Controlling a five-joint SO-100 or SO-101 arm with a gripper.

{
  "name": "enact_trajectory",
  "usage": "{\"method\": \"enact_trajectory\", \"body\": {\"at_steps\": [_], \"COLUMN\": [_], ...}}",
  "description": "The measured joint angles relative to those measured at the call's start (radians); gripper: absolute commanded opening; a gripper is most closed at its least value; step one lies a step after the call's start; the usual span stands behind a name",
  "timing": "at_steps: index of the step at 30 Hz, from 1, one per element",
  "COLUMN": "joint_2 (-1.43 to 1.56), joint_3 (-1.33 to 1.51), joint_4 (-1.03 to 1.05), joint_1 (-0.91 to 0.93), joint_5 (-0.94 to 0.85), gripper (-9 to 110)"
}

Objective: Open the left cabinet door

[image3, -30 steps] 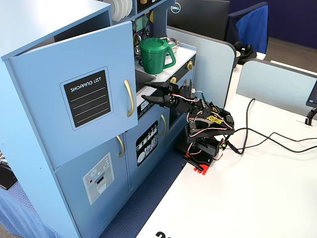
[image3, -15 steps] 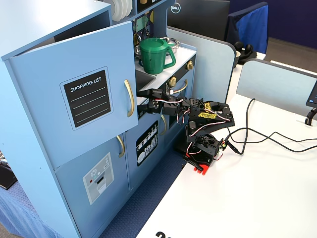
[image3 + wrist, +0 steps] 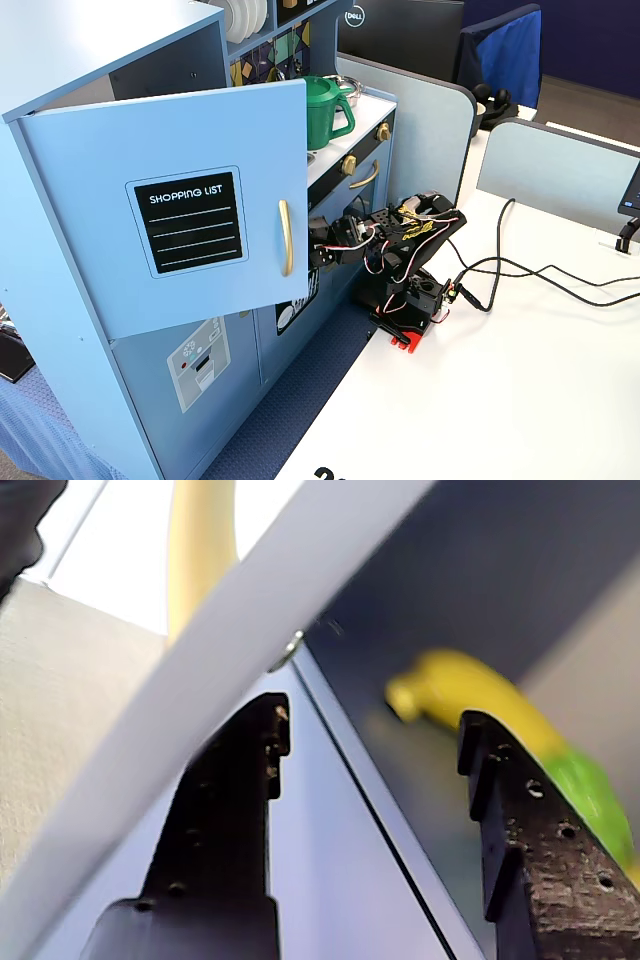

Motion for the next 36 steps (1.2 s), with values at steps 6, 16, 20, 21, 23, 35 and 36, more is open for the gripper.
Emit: {"method": "enact_trajectory", "body": {"at_steps": [6, 16, 20, 21, 23, 35, 36], "joint_2": [-0.037, -0.084, -0.104, -0.103, -0.071, 0.319, 0.339], "joint_3": [-0.002, -0.064, -0.086, -0.086, -0.072, 0.032, 0.043], "joint_4": [-0.052, -0.101, -0.114, -0.115, -0.114, 0.595, 0.713], "joint_1": [-0.015, -0.112, -0.123, -0.098, -0.023, 0.882, 0.95], "joint_5": [-0.005, -0.074, -0.071, -0.055, -0.017, 0.491, 0.528], "gripper": [13, 12, 12, 11, 10, 8, 8]}}
